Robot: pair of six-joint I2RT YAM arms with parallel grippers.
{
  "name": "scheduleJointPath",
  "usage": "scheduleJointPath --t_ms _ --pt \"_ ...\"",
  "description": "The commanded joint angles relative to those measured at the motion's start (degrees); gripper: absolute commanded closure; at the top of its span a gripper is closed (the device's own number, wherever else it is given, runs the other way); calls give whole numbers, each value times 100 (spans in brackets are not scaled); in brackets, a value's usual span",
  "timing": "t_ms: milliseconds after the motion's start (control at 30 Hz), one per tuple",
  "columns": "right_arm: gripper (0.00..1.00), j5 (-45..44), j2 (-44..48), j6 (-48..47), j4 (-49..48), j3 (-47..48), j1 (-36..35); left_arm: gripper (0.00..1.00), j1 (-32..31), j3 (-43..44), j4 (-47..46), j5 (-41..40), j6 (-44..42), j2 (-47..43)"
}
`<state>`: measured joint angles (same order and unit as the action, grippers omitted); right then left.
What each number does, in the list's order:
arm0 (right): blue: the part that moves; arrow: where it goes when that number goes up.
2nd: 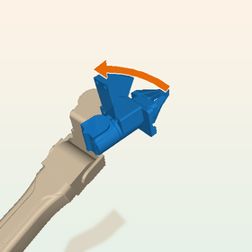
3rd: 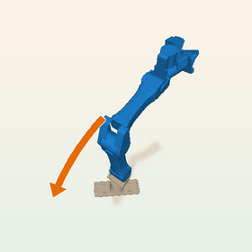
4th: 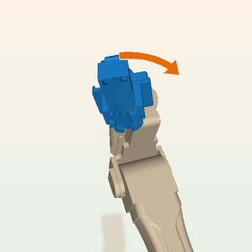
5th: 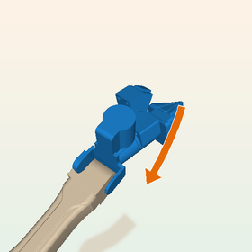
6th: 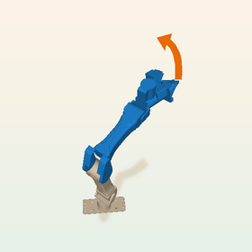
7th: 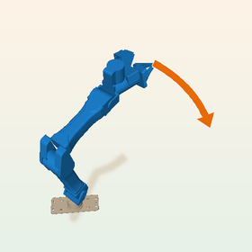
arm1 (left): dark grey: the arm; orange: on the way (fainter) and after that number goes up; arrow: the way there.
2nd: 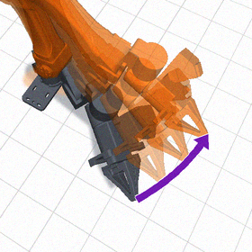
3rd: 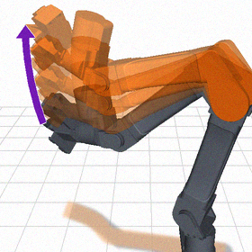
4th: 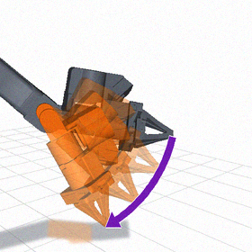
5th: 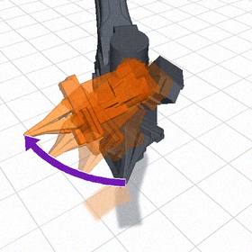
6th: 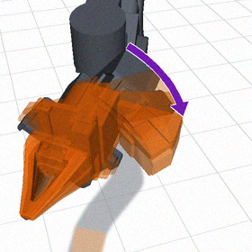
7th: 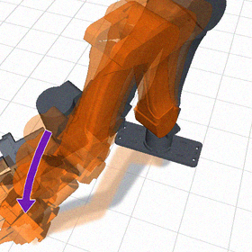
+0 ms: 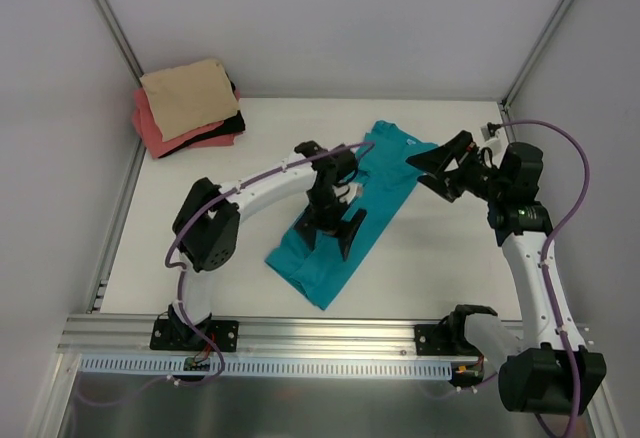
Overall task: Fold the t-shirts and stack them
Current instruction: Rotate the tshirt 90 degrees
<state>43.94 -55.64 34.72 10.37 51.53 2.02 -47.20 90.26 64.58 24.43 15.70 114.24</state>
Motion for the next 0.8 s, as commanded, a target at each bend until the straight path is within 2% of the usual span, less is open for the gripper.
scheduleJointPath --t_ms 0,33,100,167,233,300,433,567,633,767 --pt "1 -35 106 -185 52 15 -79 1 114 1535 196 318 477 -648" --pt "1 -61 80 -228 122 67 -105 1 184 2287 196 282 477 -622" --pt "1 -289 -131 -544 535 190 -114 1 483 3159 135 159 504 -508" --pt "1 -465 -611 -912 851 401 -114 1 763 3322 -154 72 504 -690" --pt "1 -492 -1113 -1089 966 734 -114 1 905 3052 -839 1 486 -1190" --pt "1 -562 -2027 -1213 993 1007 -114 1 1011 2562 -1488 -297 460 -1569" --pt "1 -624 -3521 -1310 1037 1947 -123 1 1116 1848 -2166 -579 320 -2413" --pt "1 -667 -4840 -1371 1309 3298 -193 1 1134 1381 -2379 -641 249 -2608" --pt "0 -799 -5445 -1424 1484 3678 -315 1 1134 1144 -2528 -658 258 -2695" --pt "1 -975 -6195 -1389 1731 4514 -465 1 1169 1116 -2758 -579 47 -2574"
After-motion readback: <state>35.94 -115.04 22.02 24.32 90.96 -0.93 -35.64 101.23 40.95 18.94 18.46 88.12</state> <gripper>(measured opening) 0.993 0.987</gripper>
